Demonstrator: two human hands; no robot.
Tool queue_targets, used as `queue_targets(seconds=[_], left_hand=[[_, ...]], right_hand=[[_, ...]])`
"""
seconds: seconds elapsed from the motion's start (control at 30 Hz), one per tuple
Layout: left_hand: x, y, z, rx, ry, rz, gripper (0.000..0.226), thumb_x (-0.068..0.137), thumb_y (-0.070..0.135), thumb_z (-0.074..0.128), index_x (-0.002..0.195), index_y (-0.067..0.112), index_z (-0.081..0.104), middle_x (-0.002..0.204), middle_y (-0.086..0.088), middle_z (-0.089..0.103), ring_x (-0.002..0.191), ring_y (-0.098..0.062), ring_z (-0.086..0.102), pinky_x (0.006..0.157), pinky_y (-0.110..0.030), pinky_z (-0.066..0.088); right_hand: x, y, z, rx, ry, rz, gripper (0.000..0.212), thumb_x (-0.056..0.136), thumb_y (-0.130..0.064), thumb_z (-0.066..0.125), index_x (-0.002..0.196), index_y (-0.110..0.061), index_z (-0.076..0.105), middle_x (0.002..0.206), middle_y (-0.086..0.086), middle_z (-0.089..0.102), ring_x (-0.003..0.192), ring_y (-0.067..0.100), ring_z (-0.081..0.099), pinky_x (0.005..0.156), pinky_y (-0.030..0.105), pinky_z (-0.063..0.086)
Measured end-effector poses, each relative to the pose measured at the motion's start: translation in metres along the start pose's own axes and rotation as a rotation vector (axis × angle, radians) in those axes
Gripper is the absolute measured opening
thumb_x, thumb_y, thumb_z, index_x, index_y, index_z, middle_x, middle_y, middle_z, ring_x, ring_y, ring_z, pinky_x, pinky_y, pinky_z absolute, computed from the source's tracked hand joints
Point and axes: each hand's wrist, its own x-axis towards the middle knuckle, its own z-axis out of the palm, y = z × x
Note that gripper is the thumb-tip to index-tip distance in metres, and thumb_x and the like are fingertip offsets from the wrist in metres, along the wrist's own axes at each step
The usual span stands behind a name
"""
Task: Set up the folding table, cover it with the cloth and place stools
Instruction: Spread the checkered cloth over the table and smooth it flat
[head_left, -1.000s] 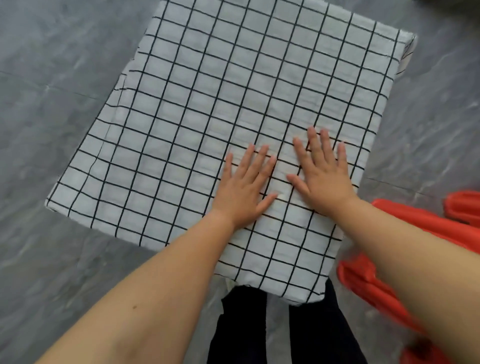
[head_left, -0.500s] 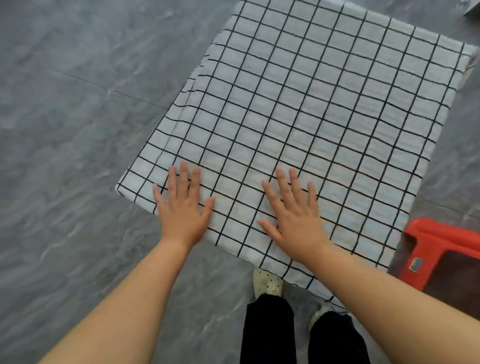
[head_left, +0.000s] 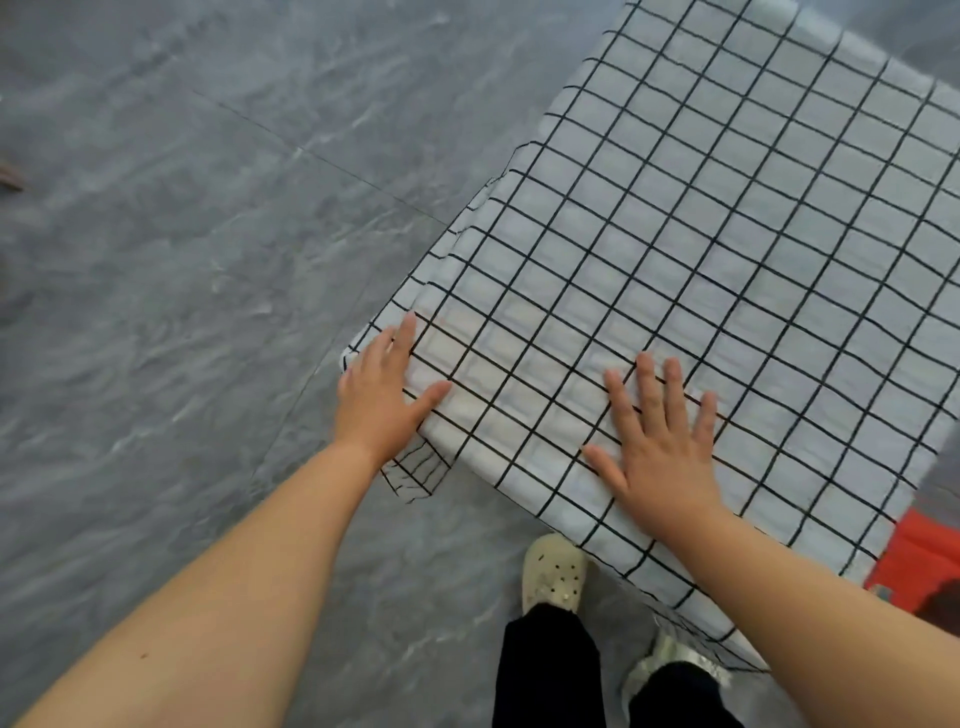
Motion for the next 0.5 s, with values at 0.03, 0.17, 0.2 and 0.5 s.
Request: queue_targets(seconds=[0.03,0.17,0.2,0.5], left_hand=[[-0.0009,-0.0014,-0.0019,-0.118,-0.01,-0.04,0.082,0.084,0.058,0.052,0.148,0.04,0.004,0.153,0.0,0.024,0.137,-0.02,0.027,0.11,-0.042,0.027],[0.0035,-0.0038,-0.0022,-0.393,0.011,-0.143,0.084,0.072,0.055,0.07,0.142,0.041,0.027,0.145,0.005,0.041,0.13,-0.017,0.04,0.105,-0.04,0.038],[0.0056,-0.0044,-0.0023,-0.418,0.02,-0.154,0.081,0.069,0.056,0.072,0.138,0.038,0.034,0.139,0.006,0.047,0.126,-0.016,0.045,0.103,-0.041,0.04],[0.0035,-0.0031,0.0019,-0.327,0.04,-0.137,0.085,0.075,0.055,0.067,0.144,0.026,0.027,0.148,-0.002,0.032,0.134,-0.02,0.034,0.109,-0.043,0.033]], right_hand=[[-0.0001,-0.0004,0.0,0.005,0.002,-0.001,0.077,0.088,-0.066,0.006,0.15,-0.022,-0.006,0.158,0.007,-0.013,0.144,0.033,-0.014,0.11,0.058,-0.007],[0.0011,0.0006,-0.0015,0.016,0.007,-0.004,0.076,0.088,-0.066,0.006,0.15,-0.022,-0.006,0.158,0.008,-0.012,0.144,0.033,-0.013,0.11,0.057,-0.009],[0.0016,0.0006,-0.0018,0.011,0.007,-0.004,0.077,0.088,-0.066,0.006,0.15,-0.022,-0.006,0.158,0.008,-0.013,0.144,0.033,-0.014,0.11,0.057,-0.009],[0.0013,0.0022,0.0002,0.012,0.024,-0.002,0.078,0.088,-0.067,0.008,0.15,-0.022,-0.003,0.158,0.008,-0.011,0.144,0.033,-0.012,0.11,0.057,-0.009]])
